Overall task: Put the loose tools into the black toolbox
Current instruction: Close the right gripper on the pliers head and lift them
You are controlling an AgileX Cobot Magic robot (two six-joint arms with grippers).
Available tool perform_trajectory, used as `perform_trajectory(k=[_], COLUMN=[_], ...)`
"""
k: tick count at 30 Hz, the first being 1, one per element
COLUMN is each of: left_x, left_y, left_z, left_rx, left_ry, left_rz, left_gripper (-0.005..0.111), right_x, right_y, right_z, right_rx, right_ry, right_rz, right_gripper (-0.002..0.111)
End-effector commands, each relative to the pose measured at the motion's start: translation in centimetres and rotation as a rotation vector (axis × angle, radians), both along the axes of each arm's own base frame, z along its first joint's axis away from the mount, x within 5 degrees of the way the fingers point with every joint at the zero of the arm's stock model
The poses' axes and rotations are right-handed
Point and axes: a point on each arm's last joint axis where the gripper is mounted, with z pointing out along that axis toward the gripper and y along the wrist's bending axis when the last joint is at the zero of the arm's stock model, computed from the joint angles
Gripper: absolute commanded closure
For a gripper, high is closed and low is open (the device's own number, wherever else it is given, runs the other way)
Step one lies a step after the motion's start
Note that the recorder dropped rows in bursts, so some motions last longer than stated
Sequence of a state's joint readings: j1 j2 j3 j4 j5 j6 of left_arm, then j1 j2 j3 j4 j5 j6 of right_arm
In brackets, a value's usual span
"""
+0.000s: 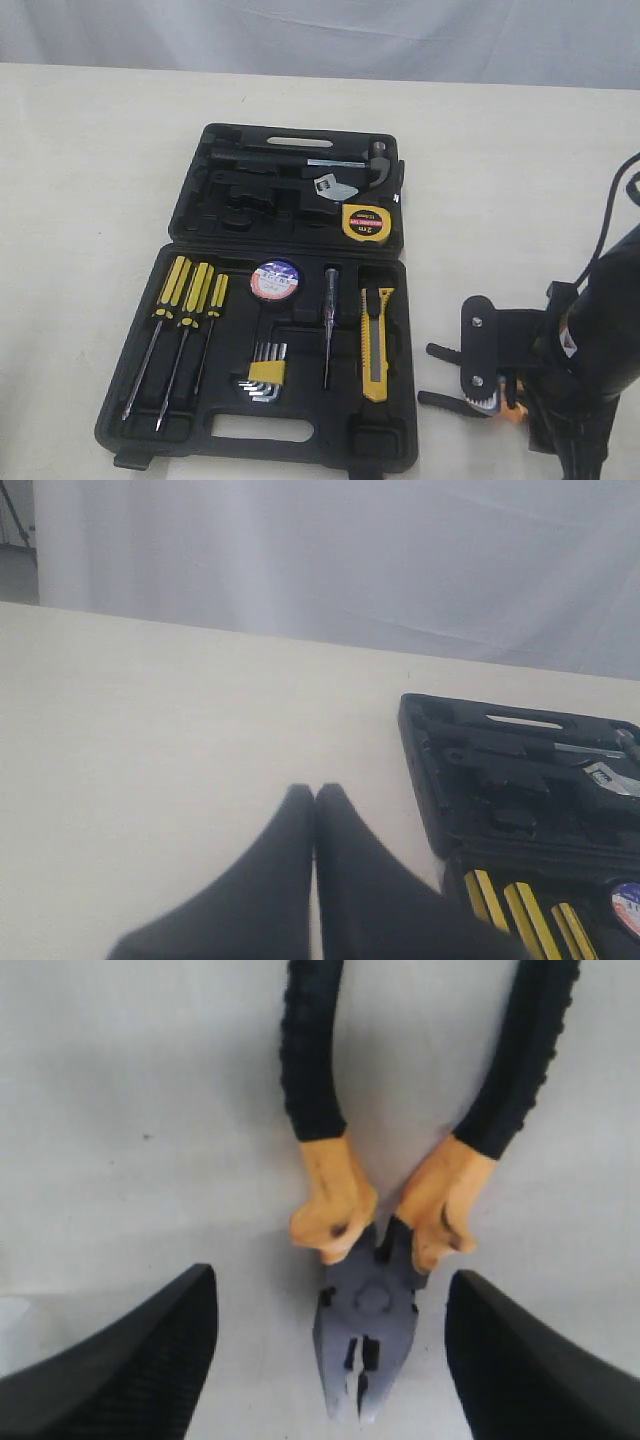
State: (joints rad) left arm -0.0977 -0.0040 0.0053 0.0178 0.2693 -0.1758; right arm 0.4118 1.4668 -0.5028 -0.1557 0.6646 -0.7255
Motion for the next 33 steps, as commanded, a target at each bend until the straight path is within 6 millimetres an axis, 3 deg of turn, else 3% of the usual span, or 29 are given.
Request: perform_trajectory(k=[1, 11, 17, 23, 33], left_x=[0.0, 0.0, 0.0, 0.0, 0.0], left_y=[0.0, 0.0, 0.0, 0.0, 0.0], left_z=[0.2, 0.2, 0.2, 0.2, 0.2], left_rx=[-0.004, -0.004, -0.004, -0.004, -0.004], left_ry=[-0.001, -0.001, -0.001, -0.001, -0.001], left_rz=[-0.006, -0.006, -0.006, -0.006, -0.006], left_gripper=[0.107, 0.107, 0.107, 0.107, 0.107], right_x=[0.5, 0.7, 0.8, 1.0, 0.3], right_y=[0.1, 0.3, 0.4, 0.0, -0.6], right_z=[-1.1, -2.8, -3.6, -3.8, -2.4], right_rx=[0.004, -0.012, -0.016, -0.059, -0.104], right_ry=[-0.007, 0.04, 0.056, 0.05, 0.075], right_rz=[-0.044, -0.076, -0.076, -0.015, -0.041], right_gripper=[0.046, 0.049, 0.069, 0.107, 0.109])
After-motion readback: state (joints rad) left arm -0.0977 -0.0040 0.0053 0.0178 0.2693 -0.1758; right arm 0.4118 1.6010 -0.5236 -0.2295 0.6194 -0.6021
